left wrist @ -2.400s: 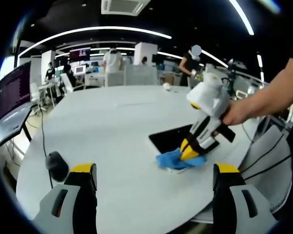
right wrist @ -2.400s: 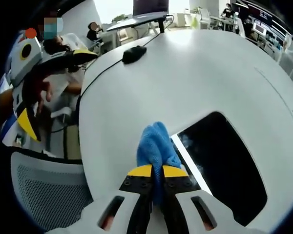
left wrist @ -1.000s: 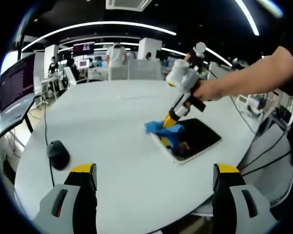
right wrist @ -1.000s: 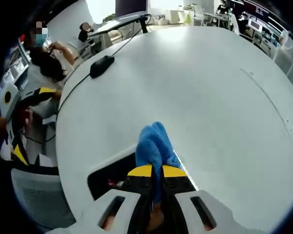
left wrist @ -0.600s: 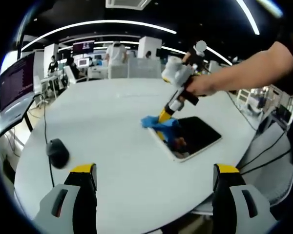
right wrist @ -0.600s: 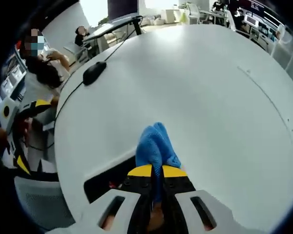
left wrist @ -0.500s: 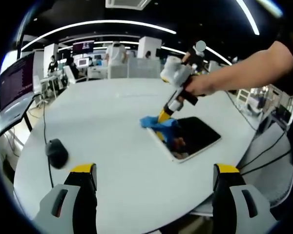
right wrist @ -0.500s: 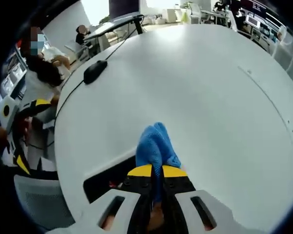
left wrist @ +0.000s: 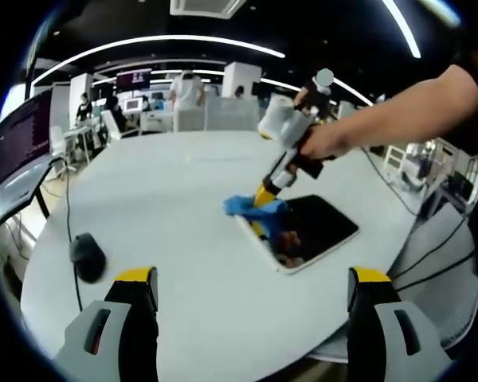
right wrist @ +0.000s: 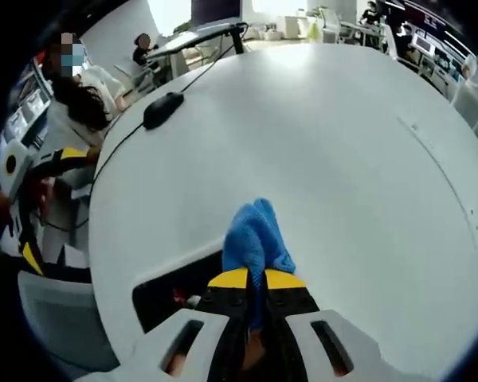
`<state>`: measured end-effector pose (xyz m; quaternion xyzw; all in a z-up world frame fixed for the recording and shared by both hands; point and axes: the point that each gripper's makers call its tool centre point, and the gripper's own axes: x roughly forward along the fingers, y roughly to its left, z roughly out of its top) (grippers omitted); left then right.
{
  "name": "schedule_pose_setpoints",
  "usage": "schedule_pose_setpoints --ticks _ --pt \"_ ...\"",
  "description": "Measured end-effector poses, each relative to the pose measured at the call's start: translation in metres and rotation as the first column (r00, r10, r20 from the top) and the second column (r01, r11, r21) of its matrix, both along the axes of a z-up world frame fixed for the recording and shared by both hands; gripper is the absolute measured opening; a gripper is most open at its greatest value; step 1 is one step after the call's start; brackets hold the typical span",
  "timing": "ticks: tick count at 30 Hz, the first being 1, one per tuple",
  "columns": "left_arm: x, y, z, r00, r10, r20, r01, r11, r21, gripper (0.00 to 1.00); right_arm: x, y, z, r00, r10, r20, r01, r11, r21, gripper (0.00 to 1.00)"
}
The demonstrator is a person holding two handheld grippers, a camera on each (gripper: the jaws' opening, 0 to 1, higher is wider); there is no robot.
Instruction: Wipe the mirror surface with the cleaning cloth until all visible marks leave the cleaned area.
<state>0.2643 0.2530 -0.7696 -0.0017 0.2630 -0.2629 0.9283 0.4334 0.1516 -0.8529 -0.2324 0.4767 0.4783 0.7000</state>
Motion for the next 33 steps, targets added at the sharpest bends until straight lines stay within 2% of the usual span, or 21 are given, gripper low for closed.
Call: schedule_pose_setpoints --ticks 7,17,33 --pt "-0.002 0.002 -0.001 1.0 -0.009 -0.002 0.009 1.0 0.007 0.99 0.005 -0.001 -0.003 1.0 0.018 0.024 -0.018 1.0 0.008 0.0" --pt "-0.002 0.0 0.006 1.0 -0.016 0.007 0.016 1.0 0.015 0.99 0.005 -0.008 -0.004 1.0 0.031 0.005 -0.031 1.0 0.0 0.0" --pt "-0.001 0.002 0.007 1.0 -0.024 0.015 0.023 1.0 0.02 0.99 0.006 -0.044 -0.002 1.0 -0.006 0.007 0.006 0.999 -0.031 0.0"
